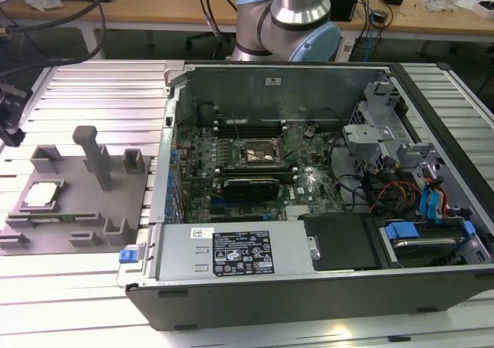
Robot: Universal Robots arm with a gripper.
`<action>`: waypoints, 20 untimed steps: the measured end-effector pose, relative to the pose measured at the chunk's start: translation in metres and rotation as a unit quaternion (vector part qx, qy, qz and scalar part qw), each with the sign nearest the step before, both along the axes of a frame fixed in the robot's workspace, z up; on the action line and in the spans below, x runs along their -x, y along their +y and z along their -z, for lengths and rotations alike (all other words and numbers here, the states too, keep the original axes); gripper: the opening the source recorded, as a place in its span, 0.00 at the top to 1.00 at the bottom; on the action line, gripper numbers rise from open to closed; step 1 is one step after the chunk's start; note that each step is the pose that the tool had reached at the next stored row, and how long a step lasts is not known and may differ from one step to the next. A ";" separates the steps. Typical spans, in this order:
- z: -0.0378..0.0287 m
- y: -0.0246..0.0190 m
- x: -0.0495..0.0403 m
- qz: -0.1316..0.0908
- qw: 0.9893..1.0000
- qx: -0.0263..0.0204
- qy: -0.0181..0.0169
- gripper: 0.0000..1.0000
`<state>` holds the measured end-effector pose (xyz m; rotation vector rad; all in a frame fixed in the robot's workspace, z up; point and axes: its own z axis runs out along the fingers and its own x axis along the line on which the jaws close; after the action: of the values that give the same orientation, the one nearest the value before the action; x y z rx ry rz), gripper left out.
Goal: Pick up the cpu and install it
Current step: 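Reach for the cpu, then pick up the cpu and move it towards the insertion slot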
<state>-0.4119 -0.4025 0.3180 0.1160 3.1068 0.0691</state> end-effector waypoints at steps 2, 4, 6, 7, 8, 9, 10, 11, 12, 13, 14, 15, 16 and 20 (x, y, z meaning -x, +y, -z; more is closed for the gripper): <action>0.0006 0.0000 0.0003 0.000 1.000 0.000 0.000 0.89; 0.0008 0.0000 0.0003 0.000 1.000 0.000 0.000 0.89; 0.0008 0.0000 0.0003 0.000 1.000 0.000 0.000 0.89; 0.0009 0.0000 0.0003 0.000 1.000 0.000 0.000 0.89; 0.0010 0.0000 0.0003 0.000 1.000 0.000 0.000 0.89; 0.0011 0.0000 0.0003 0.000 1.000 0.000 0.000 0.89; 0.0012 0.0000 0.0003 0.000 1.000 0.000 0.000 0.89; 0.0012 0.0000 0.0003 0.000 1.000 0.000 0.000 0.89; 0.0012 0.0000 0.0003 0.000 1.000 0.000 0.000 0.89; 0.0012 0.0000 0.0003 0.000 1.000 0.000 0.000 0.89; 0.0012 0.0000 0.0003 0.000 1.000 0.000 0.000 0.89; 0.0012 0.0000 0.0003 0.000 1.000 0.000 0.000 0.89; 0.0012 0.0000 0.0003 0.000 1.000 0.000 0.000 0.89; 0.0024 0.0000 0.0006 0.000 1.000 0.000 0.000 0.89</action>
<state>-0.4126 -0.4025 0.3156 0.1160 3.1070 0.0693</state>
